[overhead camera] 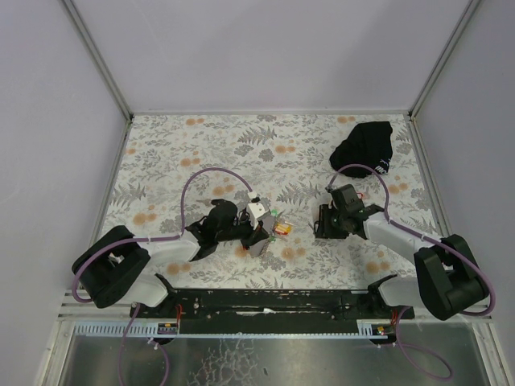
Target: Put the keys on the keyring
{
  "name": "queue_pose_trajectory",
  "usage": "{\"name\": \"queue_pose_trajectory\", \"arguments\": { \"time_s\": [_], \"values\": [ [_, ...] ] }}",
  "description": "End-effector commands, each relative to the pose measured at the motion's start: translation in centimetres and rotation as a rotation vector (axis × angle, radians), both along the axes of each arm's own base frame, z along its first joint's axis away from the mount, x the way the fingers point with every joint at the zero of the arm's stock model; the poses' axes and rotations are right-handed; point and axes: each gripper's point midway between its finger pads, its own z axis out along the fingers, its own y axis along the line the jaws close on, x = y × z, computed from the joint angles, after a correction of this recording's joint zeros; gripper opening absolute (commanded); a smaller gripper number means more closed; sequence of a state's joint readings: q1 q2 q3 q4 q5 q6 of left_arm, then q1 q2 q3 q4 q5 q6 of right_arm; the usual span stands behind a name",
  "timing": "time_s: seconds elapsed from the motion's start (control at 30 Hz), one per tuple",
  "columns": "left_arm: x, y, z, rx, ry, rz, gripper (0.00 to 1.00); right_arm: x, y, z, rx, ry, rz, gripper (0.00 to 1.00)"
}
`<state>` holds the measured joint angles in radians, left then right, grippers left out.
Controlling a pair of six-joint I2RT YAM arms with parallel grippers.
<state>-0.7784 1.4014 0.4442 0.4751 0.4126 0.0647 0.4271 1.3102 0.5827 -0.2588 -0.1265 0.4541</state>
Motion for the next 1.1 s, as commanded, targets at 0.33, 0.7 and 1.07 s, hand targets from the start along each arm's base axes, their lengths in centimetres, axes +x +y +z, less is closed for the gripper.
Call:
{"name": "queue_pose_trajectory", "arguments": {
  "time_s": [0.33, 0.7, 1.07],
  "values": [
    [0.4, -1.2, 1.9, -0.047, -0.037, -0.029, 0.00, 0.9, 0.5, -0.1, 0.043, -0.045, 0.031, 0.33],
    [0.3, -1.2, 1.8, -0.045, -0.034, -0.032, 0.00, 1.3, 0.6, 0.0, 0.054, -0.056, 0.028, 0.23],
    [0.3, -1.3, 1.8, -0.045, -0.033, -0.034, 0.00, 1.1, 0.5, 0.9, 0.050, -0.064, 0.044, 0.03]
  ]
}}
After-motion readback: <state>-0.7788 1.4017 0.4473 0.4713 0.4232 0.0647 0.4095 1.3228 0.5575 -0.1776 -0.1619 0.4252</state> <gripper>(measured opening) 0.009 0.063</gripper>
